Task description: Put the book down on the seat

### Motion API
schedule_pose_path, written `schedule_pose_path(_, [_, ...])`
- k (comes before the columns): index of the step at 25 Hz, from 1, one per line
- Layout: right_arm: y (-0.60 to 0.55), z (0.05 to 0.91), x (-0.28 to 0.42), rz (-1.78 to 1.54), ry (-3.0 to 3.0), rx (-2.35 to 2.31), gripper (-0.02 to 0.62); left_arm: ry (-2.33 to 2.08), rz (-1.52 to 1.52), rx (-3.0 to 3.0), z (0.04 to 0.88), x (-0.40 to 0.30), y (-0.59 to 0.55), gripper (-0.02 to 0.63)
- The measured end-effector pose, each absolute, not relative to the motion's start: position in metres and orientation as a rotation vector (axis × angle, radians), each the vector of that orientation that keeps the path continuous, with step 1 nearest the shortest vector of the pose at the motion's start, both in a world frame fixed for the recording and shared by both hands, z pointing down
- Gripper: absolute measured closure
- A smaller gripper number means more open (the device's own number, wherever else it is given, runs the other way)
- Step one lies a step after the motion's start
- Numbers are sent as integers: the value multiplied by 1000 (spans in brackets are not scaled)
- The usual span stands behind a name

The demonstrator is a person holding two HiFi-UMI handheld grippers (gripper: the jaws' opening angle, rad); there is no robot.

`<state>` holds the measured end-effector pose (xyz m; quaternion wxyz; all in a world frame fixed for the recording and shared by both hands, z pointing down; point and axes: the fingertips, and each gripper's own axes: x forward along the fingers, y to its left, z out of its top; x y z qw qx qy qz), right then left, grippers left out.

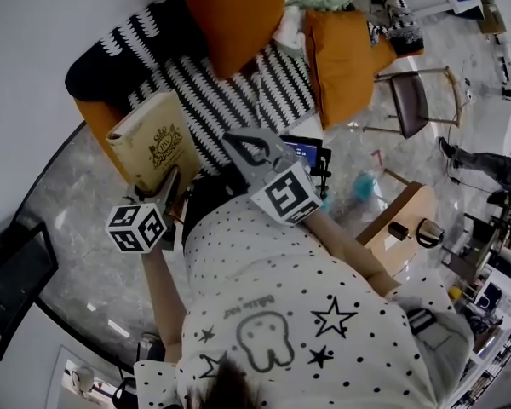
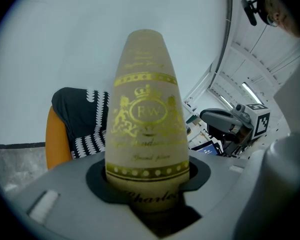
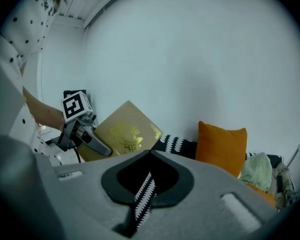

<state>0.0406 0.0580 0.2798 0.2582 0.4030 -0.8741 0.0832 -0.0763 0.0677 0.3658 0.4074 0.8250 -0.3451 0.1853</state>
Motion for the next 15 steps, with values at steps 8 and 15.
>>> schedule_pose_path(8, [62,283,39,223,-2357,1075,594,-815,482,2054,386,-72,70,377])
schedule_pose_path(15, [59,286,57,248,-2317,1126,594,-787,483,2025,398,-59,65,377])
